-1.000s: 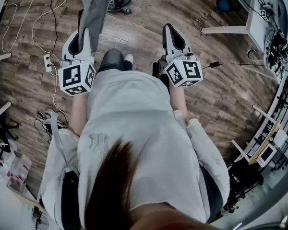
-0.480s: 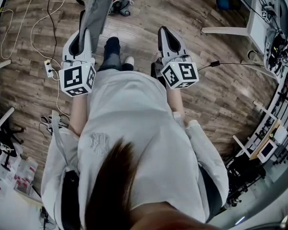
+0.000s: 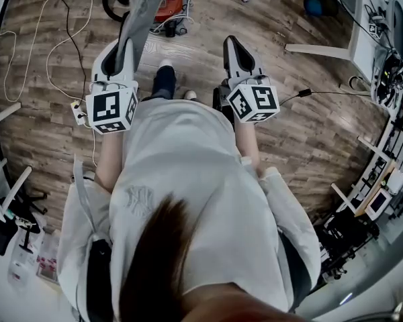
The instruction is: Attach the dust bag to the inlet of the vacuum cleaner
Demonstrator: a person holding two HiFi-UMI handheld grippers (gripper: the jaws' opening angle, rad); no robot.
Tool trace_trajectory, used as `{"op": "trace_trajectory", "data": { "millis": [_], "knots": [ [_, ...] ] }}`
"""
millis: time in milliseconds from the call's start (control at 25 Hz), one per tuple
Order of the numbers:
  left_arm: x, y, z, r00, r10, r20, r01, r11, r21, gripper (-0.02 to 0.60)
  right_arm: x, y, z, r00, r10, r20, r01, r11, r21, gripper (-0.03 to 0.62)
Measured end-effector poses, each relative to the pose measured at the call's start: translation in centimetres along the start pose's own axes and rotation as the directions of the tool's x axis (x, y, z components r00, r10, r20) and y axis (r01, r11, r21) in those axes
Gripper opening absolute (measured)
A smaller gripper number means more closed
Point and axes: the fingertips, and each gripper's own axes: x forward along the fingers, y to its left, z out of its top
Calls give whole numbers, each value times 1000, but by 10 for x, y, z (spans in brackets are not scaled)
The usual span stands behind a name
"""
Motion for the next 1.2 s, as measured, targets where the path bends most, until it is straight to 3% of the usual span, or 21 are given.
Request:
{"op": "trace_trajectory", "data": {
  "millis": [200,640,1200],
  "knots": [
    [17,22,6,999,-40,-1,40,999,22,37,21,4,5,999,-36,0,36,999,-3,2],
    [27,36,4,999,-50,-17,50,999,13,38,39,9,11,1000,-29,-1,29,999,-15,2],
    [42,19,15,999,-19,-34,21,999,49,38,57,-8,25,998,61,8,-61,998,3,2]
  ]
}}
